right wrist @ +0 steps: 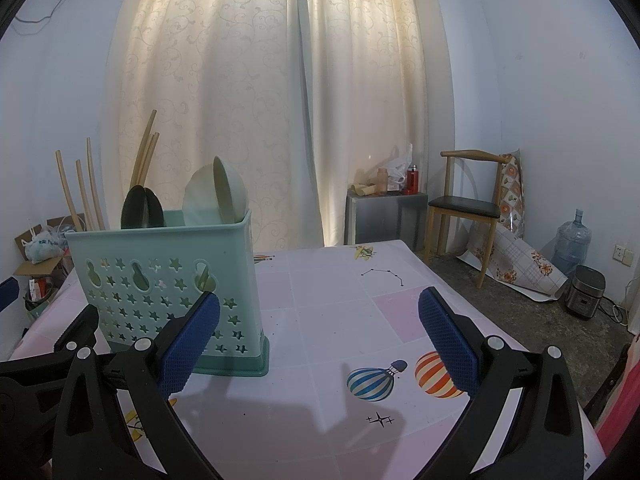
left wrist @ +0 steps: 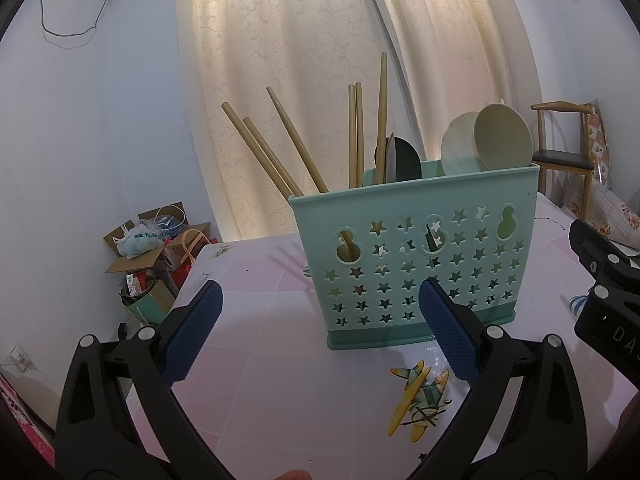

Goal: Organize utensils

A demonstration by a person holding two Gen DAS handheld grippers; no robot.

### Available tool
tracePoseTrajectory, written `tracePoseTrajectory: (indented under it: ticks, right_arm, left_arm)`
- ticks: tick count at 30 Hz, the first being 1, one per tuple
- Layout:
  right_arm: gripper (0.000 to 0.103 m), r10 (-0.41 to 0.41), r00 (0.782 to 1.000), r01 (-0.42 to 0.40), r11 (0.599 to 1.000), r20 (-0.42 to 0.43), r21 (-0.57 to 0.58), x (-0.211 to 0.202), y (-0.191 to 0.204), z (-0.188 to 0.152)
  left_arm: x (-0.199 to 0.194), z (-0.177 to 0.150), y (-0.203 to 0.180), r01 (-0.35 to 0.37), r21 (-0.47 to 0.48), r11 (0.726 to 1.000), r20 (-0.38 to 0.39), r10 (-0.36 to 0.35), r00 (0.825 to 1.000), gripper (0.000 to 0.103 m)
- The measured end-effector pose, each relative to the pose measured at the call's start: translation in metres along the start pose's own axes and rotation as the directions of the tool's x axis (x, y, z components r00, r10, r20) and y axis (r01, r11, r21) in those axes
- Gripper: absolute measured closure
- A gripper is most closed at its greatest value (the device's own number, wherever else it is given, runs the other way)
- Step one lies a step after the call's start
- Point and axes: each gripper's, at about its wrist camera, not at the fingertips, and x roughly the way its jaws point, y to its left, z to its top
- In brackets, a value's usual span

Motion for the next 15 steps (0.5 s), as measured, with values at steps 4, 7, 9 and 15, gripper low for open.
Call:
tracePoseTrajectory:
  ticks: [4, 7, 9, 15]
  right_arm:
    - [0.006, -0.001, 1.0, 0.001, 1.0, 0.0, 0.0, 0.0004, 0.0012, 0.0002]
    - [0.006, -0.001, 1.0, 0.001, 1.0, 0.0, 0.0, 0.0, 0.0006, 0.0001]
    - [0.006, -0.001, 1.0, 0.001, 1.0, 0.0, 0.0, 0.0, 0.0002, 0.0]
    - [0.006, -0.001, 1.0, 0.001, 1.0, 0.0, 0.001, 0.0001, 0.0014, 0.0002]
  left_arm:
    - [0.0011, 0.0002, 0.0018, 0.001, 0.0, 1.0, -0.001, -0.001, 1.0, 0.008]
    - [-0.0005, 0.0002, -0.0002, 0.0, 0.0, 1.0, 0.0, 0.0, 1.0, 0.008]
    - [0.0002, 0.0004, 0.0006, 0.0, 0.0, 1.0, 0.0, 0.0, 1.0, 0.008]
    - [-0.0004, -0.0002, -0.0003, 0.0, 0.0, 1.0, 0.0, 0.0, 1.0, 0.008]
